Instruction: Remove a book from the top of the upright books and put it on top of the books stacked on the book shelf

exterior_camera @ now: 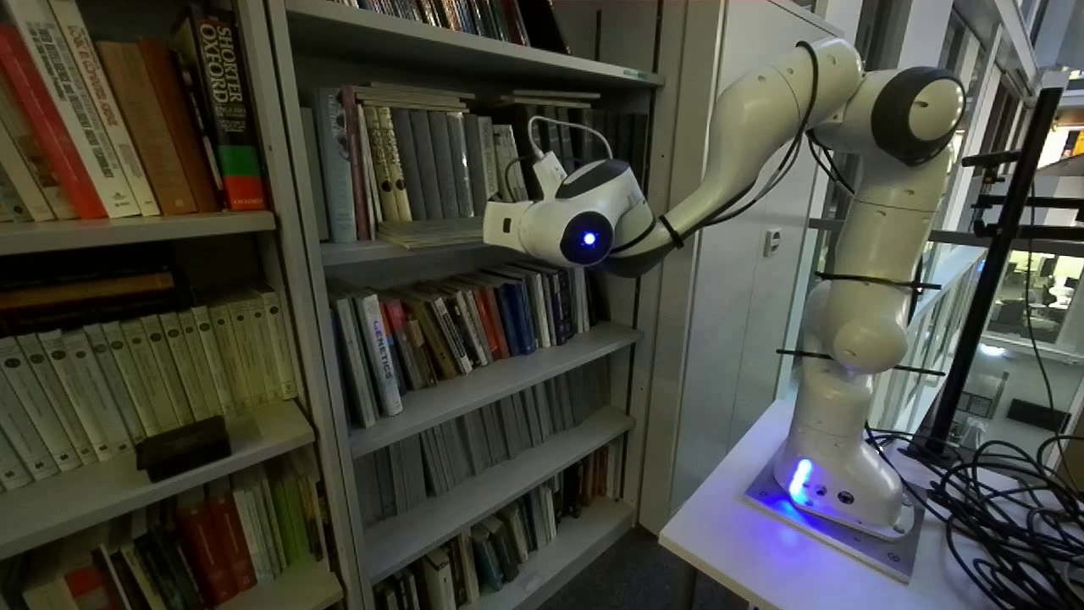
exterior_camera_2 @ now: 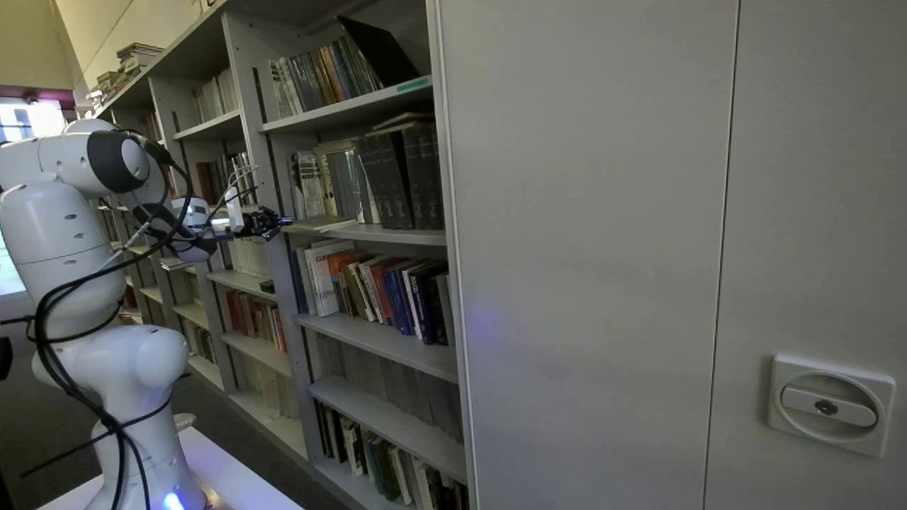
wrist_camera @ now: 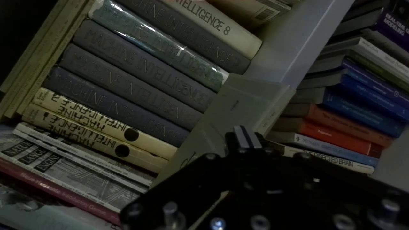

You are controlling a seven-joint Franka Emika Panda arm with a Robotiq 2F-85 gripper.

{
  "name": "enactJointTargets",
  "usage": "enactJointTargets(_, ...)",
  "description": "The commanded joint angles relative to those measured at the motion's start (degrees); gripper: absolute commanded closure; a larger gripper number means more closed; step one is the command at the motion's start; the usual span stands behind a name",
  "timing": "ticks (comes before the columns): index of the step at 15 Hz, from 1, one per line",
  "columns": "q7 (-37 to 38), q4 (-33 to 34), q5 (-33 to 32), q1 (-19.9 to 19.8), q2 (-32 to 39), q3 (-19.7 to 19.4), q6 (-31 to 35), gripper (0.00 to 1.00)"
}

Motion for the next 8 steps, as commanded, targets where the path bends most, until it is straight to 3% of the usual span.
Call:
enactJointTargets(1,-0.24,-1.71,-0.03,-0.68,-0.74,-0.46,0.67,1.00)
enactJointTargets(8,0.24,0.71,-2.57,-1.38,2.60,-1.36,0.45,1.00)
